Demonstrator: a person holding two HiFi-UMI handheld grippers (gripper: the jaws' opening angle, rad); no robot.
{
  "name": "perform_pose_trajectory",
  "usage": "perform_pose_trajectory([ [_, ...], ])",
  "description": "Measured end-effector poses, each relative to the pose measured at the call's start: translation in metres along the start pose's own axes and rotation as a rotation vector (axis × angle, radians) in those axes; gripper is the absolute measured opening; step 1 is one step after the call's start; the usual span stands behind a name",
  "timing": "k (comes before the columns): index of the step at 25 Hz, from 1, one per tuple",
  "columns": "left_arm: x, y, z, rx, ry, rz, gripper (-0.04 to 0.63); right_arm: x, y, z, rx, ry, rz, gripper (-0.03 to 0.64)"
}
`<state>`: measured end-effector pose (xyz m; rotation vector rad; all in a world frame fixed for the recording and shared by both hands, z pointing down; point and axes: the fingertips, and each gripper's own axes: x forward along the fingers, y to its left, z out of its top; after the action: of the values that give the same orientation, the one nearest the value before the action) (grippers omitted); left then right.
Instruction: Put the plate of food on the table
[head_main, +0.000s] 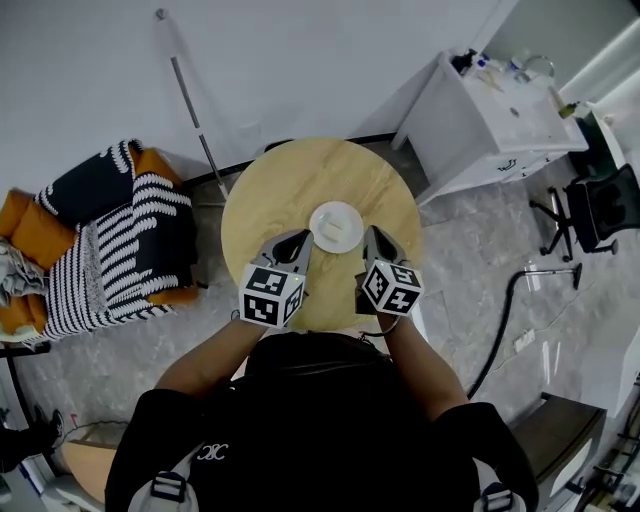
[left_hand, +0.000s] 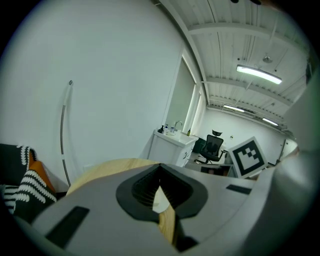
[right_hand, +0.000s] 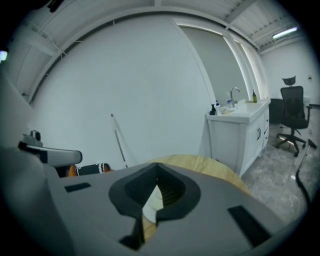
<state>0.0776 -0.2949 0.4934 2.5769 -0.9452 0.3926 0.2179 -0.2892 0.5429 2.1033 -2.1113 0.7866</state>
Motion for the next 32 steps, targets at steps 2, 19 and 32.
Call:
perform_pose_trajectory([
  [2,0.000,-0.002,0.008,0.005,-0.019,-0.007,0.008,-0.010,0.006,0.013,-0.044,-0.032,0.015,0.009],
  [19,-0.002,-0.014,0.038,0.035,-0.097,-0.010,0.008,-0.074,0.038,0.106,-0.291,-0.293,0.010,0.008],
  [32,-0.004,-0.017,0.040,0.070,-0.106,-0.007,0.008,-0.067,0.018,0.092,-0.166,-0.231,0.000,0.008],
])
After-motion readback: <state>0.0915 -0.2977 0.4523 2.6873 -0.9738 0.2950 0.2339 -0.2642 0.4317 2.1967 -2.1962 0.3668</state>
